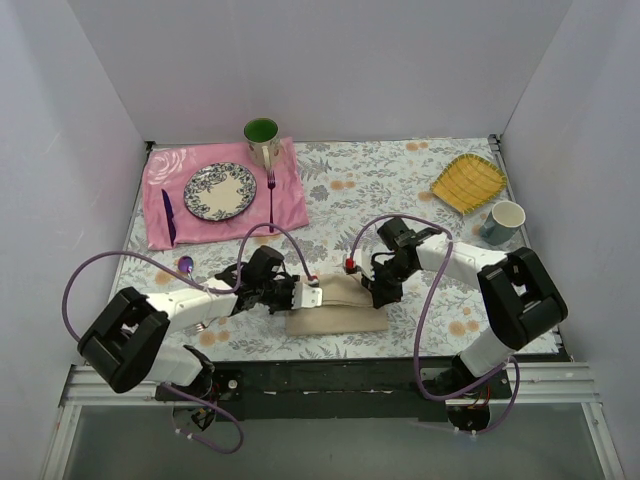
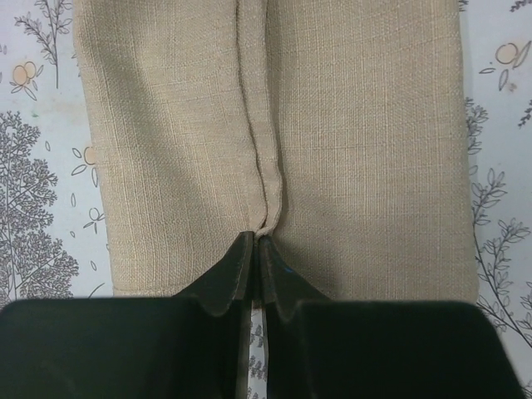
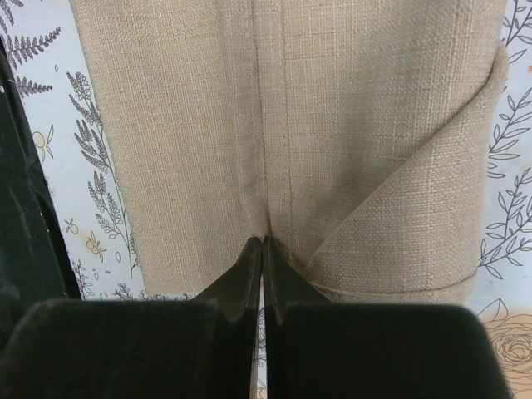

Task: Fold the napkin into a case and place the utensils inside
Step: Fold the lower triangle-folded napkin at the center of the board.

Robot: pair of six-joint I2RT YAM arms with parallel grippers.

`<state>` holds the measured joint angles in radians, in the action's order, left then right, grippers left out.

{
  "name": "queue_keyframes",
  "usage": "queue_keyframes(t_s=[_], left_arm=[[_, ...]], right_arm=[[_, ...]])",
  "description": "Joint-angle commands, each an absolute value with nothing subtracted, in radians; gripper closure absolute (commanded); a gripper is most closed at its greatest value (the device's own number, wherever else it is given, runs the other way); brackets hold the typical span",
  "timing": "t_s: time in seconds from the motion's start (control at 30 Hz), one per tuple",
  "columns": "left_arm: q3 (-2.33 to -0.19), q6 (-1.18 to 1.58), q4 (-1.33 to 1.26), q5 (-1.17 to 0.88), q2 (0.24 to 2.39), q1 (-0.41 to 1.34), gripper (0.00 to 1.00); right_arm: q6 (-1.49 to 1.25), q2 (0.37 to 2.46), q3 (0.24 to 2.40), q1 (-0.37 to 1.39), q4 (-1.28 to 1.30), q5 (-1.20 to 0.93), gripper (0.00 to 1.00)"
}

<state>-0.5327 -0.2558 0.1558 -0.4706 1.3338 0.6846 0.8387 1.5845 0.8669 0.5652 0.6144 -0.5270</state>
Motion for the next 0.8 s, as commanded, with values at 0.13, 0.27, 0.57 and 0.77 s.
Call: queue_keyframes(t_s=[0.13, 0.27, 0.57, 0.77], left_arm=[[-0.564, -0.268, 0.115, -0.466, 1.411, 0.604, 1.00], [-0.561, -0.301, 0.127, -0.512, 1.365, 0.601, 1.00], [-0.592, -0.238, 0.187, -0.518, 1.291, 0.601, 0.81], [-0.707, 0.154, 0.236, -0.584, 1.132, 0.592, 0.34]], right_arm=[[0.839, 1.658, 0.908, 0.537, 0.545, -0.491, 0.99], [0.854, 1.660, 0.920, 0.535, 0.545, -0.479, 0.99], [0.868, 1.640, 0.946, 0.532, 0.587, -0.500, 0.99], [0.877, 1.628, 0.945, 0.532, 0.610, -0.512, 0.99]])
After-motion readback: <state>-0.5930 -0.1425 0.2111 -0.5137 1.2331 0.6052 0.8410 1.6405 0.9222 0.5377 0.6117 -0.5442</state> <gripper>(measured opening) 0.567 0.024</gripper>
